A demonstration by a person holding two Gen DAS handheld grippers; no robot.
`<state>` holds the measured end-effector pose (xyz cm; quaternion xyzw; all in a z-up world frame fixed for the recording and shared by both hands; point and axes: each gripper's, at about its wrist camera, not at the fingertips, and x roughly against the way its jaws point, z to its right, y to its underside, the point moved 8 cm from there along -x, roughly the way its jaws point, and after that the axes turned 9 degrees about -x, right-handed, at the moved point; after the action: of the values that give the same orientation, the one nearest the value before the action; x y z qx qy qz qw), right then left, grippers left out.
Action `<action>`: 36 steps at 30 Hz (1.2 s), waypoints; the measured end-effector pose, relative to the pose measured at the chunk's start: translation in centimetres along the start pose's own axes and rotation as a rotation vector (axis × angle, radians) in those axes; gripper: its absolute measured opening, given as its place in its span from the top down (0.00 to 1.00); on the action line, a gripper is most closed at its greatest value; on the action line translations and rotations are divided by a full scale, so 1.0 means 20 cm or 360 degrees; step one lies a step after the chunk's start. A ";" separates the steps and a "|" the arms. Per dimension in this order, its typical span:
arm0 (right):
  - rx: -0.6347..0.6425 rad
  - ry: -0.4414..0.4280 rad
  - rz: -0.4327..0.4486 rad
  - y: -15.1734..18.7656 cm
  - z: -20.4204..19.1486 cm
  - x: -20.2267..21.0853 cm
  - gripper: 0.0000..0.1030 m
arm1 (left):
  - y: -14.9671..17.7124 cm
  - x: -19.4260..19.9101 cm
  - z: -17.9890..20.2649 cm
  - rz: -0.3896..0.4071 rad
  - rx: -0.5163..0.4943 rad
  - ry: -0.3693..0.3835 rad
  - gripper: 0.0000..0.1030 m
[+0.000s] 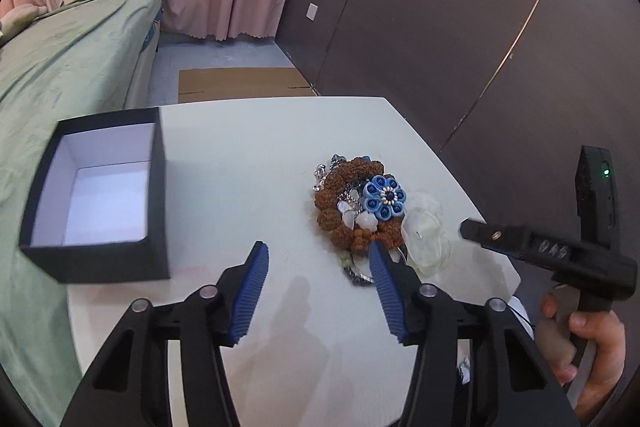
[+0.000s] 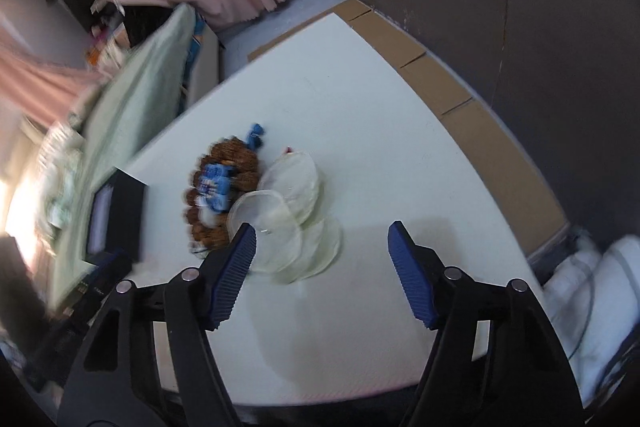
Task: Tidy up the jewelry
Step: 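Grasp the brown bead bracelet with the left gripper while the right gripper grasps the white cloth flower, then carry the bracelet with the left gripper into the black box while the right gripper drops the white flower in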
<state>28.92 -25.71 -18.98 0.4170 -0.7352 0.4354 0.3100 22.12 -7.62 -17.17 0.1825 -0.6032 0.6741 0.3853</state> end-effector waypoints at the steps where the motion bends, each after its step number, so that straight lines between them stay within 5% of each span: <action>1: 0.0009 0.0000 -0.0025 0.00 -0.01 -0.03 0.38 | -0.01 -0.02 0.00 -0.0006 0.0007 0.0011 0.53; 8: 0.0174 0.0120 -0.0070 0.03 -0.08 -0.16 0.49 | -0.12 -0.14 0.01 0.0057 -0.0056 0.0023 0.56; 10: 0.0255 0.0219 -0.0024 0.03 -0.09 -0.17 0.67 | -0.13 -0.19 0.00 0.0022 -0.0035 0.0048 0.58; 11: 0.0277 0.0250 -0.0005 0.04 -0.09 -0.17 0.87 | -0.14 -0.20 0.00 0.0019 -0.0024 0.0062 0.58; 13: 0.0243 0.0215 -0.0024 0.04 -0.07 -0.17 0.96 | -0.16 -0.23 0.01 0.0015 -0.0059 0.0045 0.59; 22: 0.0168 0.0075 0.0031 0.04 -0.10 -0.07 0.97 | -0.08 -0.36 0.00 -0.0069 -0.0013 0.0026 0.67; 28: 0.0216 0.0072 0.0087 0.04 -0.18 -0.01 0.97 | -0.05 -0.36 0.00 -0.0086 0.0084 0.0122 0.84; 36: 0.0122 0.0053 0.0170 -0.02 -0.17 0.08 0.97 | -0.13 -0.16 0.08 0.0066 0.0047 0.0209 0.85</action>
<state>28.87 -23.25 -16.02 0.3814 -0.7339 0.4859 0.2824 25.68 -10.26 -17.45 0.1311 -0.5703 0.7012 0.4073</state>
